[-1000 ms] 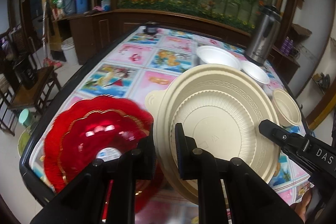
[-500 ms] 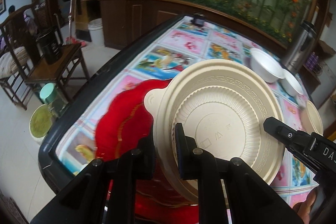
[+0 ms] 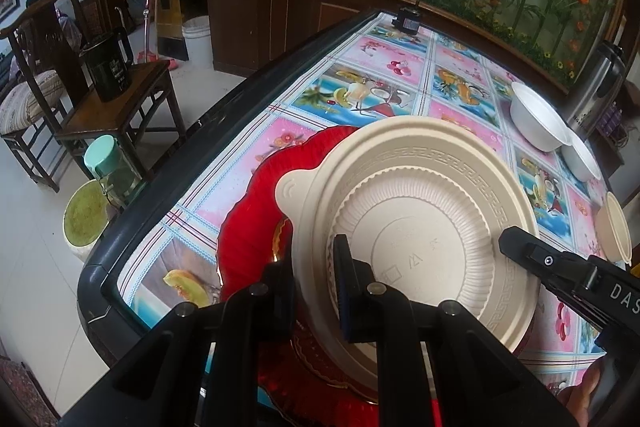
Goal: Organize plates and bowls
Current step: 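Carry the beige bowl with both tools over the red plate stack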
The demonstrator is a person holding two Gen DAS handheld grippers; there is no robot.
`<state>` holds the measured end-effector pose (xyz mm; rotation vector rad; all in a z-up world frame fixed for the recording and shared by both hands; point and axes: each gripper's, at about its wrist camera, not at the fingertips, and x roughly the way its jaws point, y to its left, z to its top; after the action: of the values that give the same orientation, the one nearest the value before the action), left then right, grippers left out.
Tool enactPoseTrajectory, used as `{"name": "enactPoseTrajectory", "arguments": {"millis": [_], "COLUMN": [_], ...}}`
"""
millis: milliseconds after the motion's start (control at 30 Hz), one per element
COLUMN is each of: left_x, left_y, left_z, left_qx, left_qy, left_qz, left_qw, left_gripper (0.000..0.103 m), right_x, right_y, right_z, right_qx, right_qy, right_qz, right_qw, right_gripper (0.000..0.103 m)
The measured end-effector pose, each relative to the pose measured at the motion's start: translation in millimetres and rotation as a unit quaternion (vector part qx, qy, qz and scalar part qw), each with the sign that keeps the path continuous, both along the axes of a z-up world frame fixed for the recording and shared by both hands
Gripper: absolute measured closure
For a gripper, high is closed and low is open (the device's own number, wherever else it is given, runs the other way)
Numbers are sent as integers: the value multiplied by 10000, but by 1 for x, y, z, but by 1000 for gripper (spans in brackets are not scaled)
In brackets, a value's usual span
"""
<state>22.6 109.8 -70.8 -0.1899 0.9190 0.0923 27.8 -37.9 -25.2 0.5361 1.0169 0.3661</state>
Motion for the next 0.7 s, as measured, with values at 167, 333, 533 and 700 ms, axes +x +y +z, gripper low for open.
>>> {"name": "enactPoseTrajectory", "arguments": {"millis": [167, 333, 533, 700], "left_x": [3, 4, 5, 5], "left_y": [3, 4, 2, 0], "left_z": [-3, -5, -7, -7], "left_qx": [14, 18, 74, 230], "left_qy": [46, 78, 95, 137], "left_qz": [19, 32, 40, 42], "left_qw": [10000, 10000, 9999, 9996], "left_gripper": [89, 89, 89, 87], "right_x": [1, 3, 5, 6], "right_y": [3, 5, 4, 5], "right_z": [-2, -6, -10, -11], "right_qx": [-25, -30, -40, -72], "right_qy": [16, 64, 84, 46], "right_qz": [8, 17, -5, -2], "right_qw": [10000, 10000, 10000, 10000], "right_gripper": [94, 94, 94, 94]}}
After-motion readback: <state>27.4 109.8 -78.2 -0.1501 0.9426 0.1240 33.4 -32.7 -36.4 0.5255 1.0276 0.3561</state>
